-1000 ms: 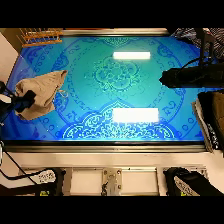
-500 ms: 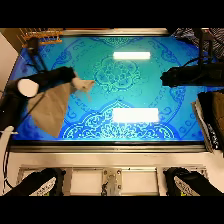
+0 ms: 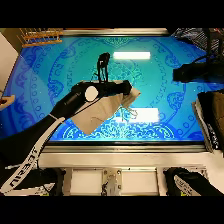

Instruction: Fold the clothes and pants, and hang the long-sleeved shirts on hangers.

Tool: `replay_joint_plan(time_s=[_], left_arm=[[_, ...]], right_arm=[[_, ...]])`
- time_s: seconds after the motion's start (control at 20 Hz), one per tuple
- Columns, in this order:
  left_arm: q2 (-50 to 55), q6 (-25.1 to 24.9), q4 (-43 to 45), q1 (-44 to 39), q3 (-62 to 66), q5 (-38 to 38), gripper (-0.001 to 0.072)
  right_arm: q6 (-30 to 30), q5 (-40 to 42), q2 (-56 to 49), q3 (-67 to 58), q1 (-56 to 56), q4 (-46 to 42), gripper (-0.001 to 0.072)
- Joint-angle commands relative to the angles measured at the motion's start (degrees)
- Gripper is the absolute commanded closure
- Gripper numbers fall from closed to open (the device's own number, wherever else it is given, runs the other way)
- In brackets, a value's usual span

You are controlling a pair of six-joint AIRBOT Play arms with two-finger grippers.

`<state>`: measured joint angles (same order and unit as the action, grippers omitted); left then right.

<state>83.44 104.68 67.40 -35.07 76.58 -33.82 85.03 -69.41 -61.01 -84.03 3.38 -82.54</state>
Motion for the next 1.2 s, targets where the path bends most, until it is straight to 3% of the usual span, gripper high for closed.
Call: replay_joint_plan(time_s=[0.0,0.3,0.5,0.7,1.15], left_arm=[[-0.92,1.77,0.74,7.89,-0.2,-13.2,0.0092],[-22.84,1.66,2.93,28.63,-32.17,-20.24,0.0091],[-28.26,1.6,0.66,34.88,-45.66,-18.32,0.0092],[-23.26,-2.38,-8.26,34.23,-48.04,-13.09,0.0092],[-5.07,-2.71,-8.5,24.17,-36.17,-12.7,0.0094]], right_arm=[[0.46,-0.07,-0.07,0.0,-2.99,-2.32,0.0693],[0.44,-0.02,-0.39,0.07,-3.28,-1.42,0.0693],[0.44,0.0,-1.2,0.09,-3.19,-0.59,0.0693],[0.44,-0.02,-2.14,0.24,-3.19,0.9,0.0693],[0.37,0.0,-2.16,3.96,-3.19,0.9,0.069]])
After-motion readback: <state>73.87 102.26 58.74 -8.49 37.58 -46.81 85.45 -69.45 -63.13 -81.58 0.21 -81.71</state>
